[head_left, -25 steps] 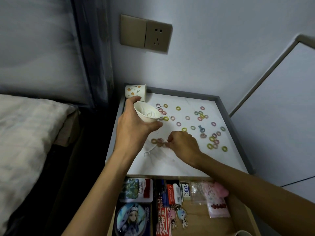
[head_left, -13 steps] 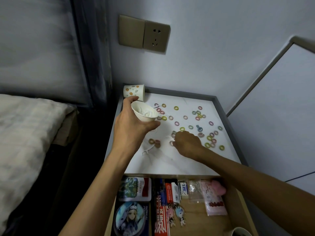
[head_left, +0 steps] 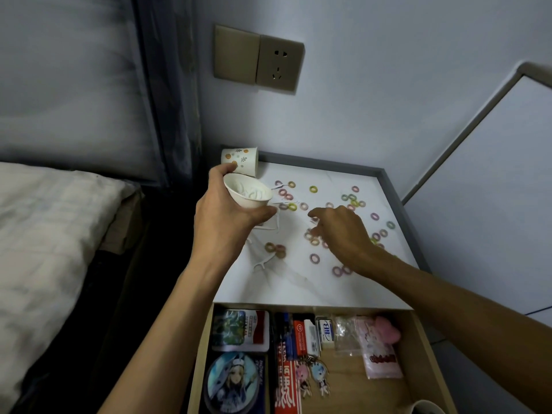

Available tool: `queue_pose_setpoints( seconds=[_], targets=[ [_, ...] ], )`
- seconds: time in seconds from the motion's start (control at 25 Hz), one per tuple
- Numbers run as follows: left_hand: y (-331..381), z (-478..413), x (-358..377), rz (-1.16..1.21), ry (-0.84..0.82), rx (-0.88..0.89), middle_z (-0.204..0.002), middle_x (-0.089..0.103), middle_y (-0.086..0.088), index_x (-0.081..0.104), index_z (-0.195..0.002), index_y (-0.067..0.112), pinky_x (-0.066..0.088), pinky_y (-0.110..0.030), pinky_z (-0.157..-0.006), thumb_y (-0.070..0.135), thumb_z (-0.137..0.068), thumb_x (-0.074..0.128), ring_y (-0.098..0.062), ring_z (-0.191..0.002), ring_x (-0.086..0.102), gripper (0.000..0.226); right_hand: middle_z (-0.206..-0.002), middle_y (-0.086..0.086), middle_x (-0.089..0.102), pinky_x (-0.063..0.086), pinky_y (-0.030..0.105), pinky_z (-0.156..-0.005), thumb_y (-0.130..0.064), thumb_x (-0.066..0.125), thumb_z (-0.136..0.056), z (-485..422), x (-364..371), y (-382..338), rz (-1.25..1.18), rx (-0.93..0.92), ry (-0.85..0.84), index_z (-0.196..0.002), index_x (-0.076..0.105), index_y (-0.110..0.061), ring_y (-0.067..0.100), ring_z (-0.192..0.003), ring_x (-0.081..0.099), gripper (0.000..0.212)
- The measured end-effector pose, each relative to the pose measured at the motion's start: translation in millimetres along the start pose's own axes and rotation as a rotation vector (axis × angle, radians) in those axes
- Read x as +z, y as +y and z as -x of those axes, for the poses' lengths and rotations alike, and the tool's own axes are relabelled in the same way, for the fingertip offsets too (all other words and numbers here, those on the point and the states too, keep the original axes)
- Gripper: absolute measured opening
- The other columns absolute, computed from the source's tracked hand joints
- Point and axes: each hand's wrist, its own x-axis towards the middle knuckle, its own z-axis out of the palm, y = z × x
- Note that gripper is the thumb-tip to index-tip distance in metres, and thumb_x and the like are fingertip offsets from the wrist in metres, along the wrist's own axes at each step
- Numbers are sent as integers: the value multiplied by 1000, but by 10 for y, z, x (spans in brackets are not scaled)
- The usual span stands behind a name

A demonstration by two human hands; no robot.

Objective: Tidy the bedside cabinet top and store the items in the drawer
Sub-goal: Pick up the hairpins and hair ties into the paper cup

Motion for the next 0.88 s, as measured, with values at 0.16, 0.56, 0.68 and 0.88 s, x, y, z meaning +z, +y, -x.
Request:
queue_pose_setpoints(
  seconds=[0.16, 0.56, 0.68, 0.88],
  targets=[
    [6, 3, -31, -5, 5, 1, -123, 59, 4, 46, -132, 28, 54, -40, -89, 27, -60, 91, -17, -108, 57, 86, -93, 8, 70, 48, 21, -66, -8, 64, -90, -58, -38, -12, -15, -24, -63, -108, 69, -14, 25, -86, 69, 20],
    [3, 7, -29, 6, -1, 7, -124, 59, 3, 45, -134, 26, 53, -41, -92, 26, -60, 91, -18, -111, 57, 87, -79, 5, 68, 41, 11, -52, -15, 67, -90, -115, -88, 14, -407, 104, -251, -103, 70, -6, 9, -63, 63, 16],
    [-7, -3, -21, 4, -1, 5, -124, 59, 3, 45, -134, 26, 53, -42, -92, 26, -59, 91, -18, -111, 57, 87, -94, 10, 72, 44, 7, -57, -8, 62, -92, -101, -87, 44, -396, 62, -239, -115, 69, -5, 11, -69, 64, 24],
    [-11, -20, -10, 2, 0, 10, -125, 59, 2, 45, -134, 26, 53, -38, -91, 25, -60, 91, -18, -112, 56, 87, -101, 6, 73, 50, 7, -67, -11, 63, -92, -69, -110, 8, -475, -86, -118, -114, 71, -8, 5, -77, 64, 23]
  ],
)
